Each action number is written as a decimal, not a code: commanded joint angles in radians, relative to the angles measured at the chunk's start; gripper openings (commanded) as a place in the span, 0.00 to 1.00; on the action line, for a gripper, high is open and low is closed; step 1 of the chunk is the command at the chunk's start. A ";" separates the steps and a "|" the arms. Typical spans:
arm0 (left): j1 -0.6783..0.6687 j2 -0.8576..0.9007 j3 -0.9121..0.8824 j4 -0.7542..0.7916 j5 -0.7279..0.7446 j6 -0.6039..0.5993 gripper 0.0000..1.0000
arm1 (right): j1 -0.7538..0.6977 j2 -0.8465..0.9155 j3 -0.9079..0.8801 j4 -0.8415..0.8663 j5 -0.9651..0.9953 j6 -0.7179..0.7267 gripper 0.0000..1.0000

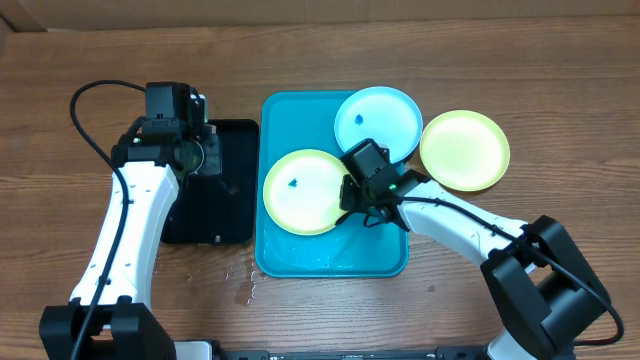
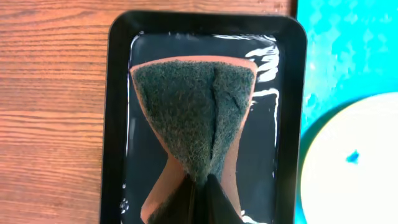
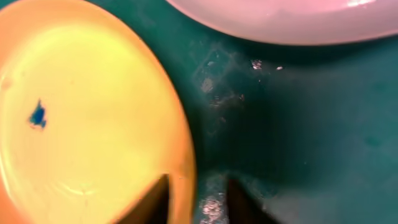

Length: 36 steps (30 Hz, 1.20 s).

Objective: Clean dirty plates on tray and stack at the side
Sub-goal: 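Move the sponge with the left gripper onto the held yellow plate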

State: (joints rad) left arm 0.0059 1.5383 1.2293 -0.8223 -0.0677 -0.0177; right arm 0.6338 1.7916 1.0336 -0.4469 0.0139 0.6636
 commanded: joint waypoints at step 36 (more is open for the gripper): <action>-0.352 0.218 0.034 -0.084 0.134 -0.042 0.04 | 0.030 0.004 -0.003 -0.079 -0.016 0.226 0.04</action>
State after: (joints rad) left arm -0.3515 1.7172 1.2591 -0.9127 0.0540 -0.0486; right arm 0.6674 1.7920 1.0321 -0.5285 -0.0322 0.8829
